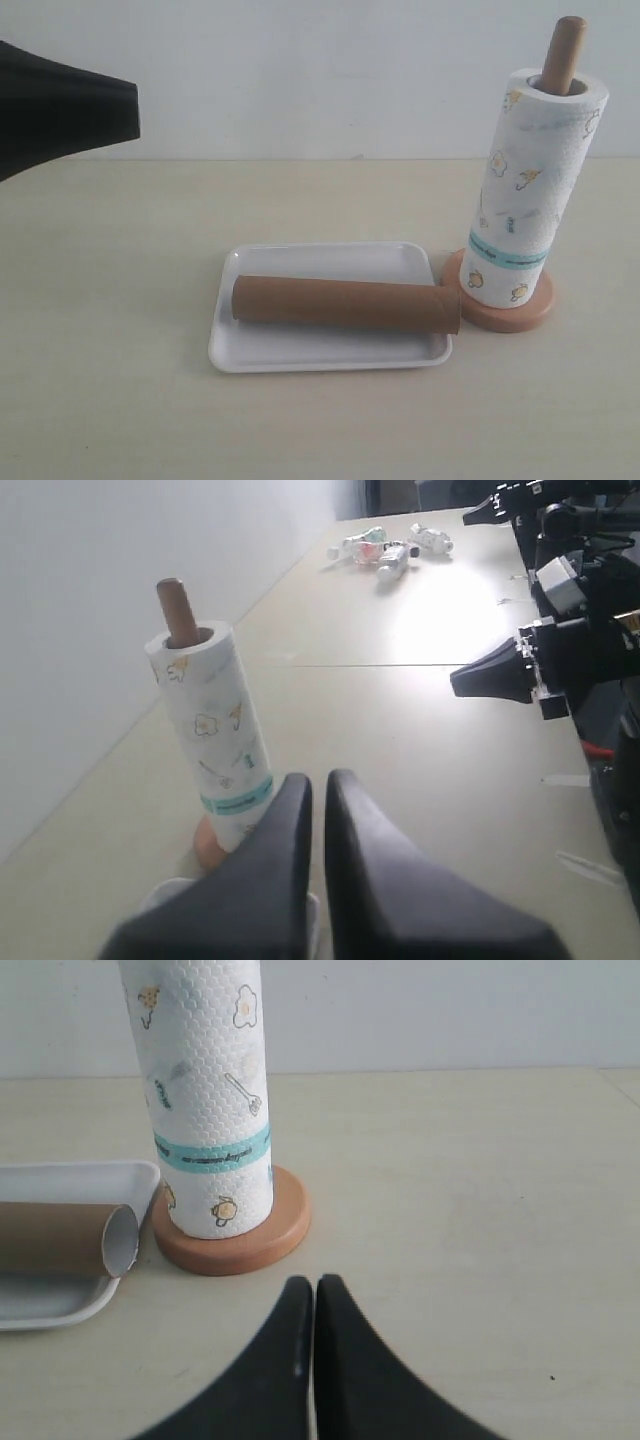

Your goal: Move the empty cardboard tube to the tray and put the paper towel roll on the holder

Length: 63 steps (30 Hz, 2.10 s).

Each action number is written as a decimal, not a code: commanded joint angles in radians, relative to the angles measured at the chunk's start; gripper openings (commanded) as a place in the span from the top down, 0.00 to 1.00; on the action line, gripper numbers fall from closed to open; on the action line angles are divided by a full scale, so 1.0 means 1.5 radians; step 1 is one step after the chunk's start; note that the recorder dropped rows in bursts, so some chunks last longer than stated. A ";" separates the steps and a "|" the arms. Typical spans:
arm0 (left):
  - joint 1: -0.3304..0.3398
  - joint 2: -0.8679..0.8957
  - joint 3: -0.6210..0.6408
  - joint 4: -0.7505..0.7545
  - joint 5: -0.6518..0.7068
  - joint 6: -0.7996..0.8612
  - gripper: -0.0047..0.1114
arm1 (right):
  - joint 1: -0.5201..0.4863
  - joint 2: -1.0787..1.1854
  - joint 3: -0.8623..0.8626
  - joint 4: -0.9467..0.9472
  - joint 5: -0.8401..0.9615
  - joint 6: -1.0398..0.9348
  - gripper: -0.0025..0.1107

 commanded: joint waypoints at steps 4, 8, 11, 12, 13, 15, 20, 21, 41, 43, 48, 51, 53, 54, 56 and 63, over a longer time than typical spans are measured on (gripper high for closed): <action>0.001 -0.051 0.001 -0.048 0.306 0.023 0.92 | -0.004 -0.003 0.000 -0.003 -0.003 0.000 0.98; 0.001 -0.108 0.007 -0.066 0.473 0.022 0.92 | -0.004 -0.003 0.000 -0.003 -0.003 0.000 0.98; 0.001 -0.161 0.024 -0.066 0.583 0.014 0.92 | -0.004 -0.003 0.000 -0.003 -0.003 0.000 0.98; 0.000 -0.179 0.032 -0.066 0.621 -0.002 0.92 | -0.004 -0.003 0.000 -0.003 -0.003 0.000 0.98; -0.004 -0.193 0.041 -0.066 0.656 -0.023 0.92 | -0.004 -0.003 0.000 -0.003 -0.003 0.000 0.98; -0.021 -0.232 0.061 -0.066 0.755 -0.096 0.92 | -0.004 -0.003 0.000 -0.003 -0.003 0.000 0.98; -0.088 -0.338 0.138 -0.103 0.937 -0.247 0.92 | -0.004 -0.003 0.000 -0.003 -0.003 0.000 0.98; -0.100 -0.363 0.158 -0.112 0.955 -0.264 0.92 | -0.004 -0.003 0.000 -0.003 -0.003 0.000 0.98; -0.108 -0.558 0.298 -0.213 0.947 0.023 0.92 | -0.004 -0.003 0.000 -0.003 -0.003 0.000 0.98; -0.108 -0.558 0.298 -0.407 1.037 0.216 0.92 | -0.004 -0.003 0.000 -0.003 -0.003 0.000 0.98; -0.108 -0.558 0.314 -0.648 1.125 0.404 0.92 | -0.004 -0.003 0.000 -0.003 -0.003 0.000 0.98; -0.108 -0.560 0.337 -0.746 1.092 0.490 0.92 | -0.004 -0.003 0.000 -0.003 -0.003 0.000 0.98; -0.108 -0.571 0.360 -0.838 1.039 0.592 0.92 | -0.004 -0.003 0.000 -0.003 -0.003 0.000 0.98; -0.108 -0.584 0.376 -0.900 1.007 0.677 0.92 | -0.004 -0.003 0.000 -0.003 -0.003 0.000 0.98; -0.094 -0.624 0.393 -1.023 0.983 0.808 0.92 | -0.004 -0.003 0.000 -0.003 -0.003 0.000 0.98; -0.034 -0.682 0.398 -1.060 0.982 0.833 0.92 | -0.004 -0.003 0.000 -0.003 -0.003 0.000 0.98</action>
